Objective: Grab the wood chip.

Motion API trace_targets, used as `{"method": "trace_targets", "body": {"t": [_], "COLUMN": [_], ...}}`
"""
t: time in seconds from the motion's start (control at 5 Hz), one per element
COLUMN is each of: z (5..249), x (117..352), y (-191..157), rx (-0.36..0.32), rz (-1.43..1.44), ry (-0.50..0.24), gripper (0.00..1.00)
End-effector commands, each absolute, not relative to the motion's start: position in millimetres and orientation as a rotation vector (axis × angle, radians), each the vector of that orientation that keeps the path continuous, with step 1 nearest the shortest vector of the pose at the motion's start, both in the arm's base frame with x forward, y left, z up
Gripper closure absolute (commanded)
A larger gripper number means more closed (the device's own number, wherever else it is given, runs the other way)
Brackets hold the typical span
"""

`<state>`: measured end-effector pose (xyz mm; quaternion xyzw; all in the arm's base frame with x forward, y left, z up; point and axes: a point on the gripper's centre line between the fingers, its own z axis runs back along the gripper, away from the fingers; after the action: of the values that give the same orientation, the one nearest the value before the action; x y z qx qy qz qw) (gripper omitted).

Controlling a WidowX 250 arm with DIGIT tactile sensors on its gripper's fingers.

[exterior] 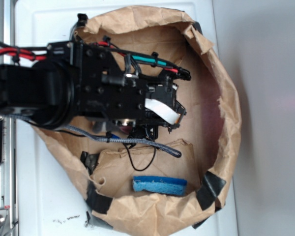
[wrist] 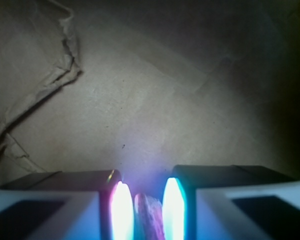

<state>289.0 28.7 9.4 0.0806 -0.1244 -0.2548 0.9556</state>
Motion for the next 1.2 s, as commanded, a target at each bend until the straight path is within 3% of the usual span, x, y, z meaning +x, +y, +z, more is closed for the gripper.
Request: {"method": "trace_targets", "body": {"t": [0.0,0.4,0.6,1.0], "z": [49.0,140.6,177.1,179.1], "x": [290.9,282.2,277.6,275.4], "y": [32.7,45.5,52.1,50.0], "rx": [0.054,-0.126,-0.16,-0.112], "rz": [-0.445,-0.392,-0.383,-0.289], "ry": [-0.253,-0.273,-0.274,-0.27], "gripper": [1.0,1.0,1.0,1.0]}}
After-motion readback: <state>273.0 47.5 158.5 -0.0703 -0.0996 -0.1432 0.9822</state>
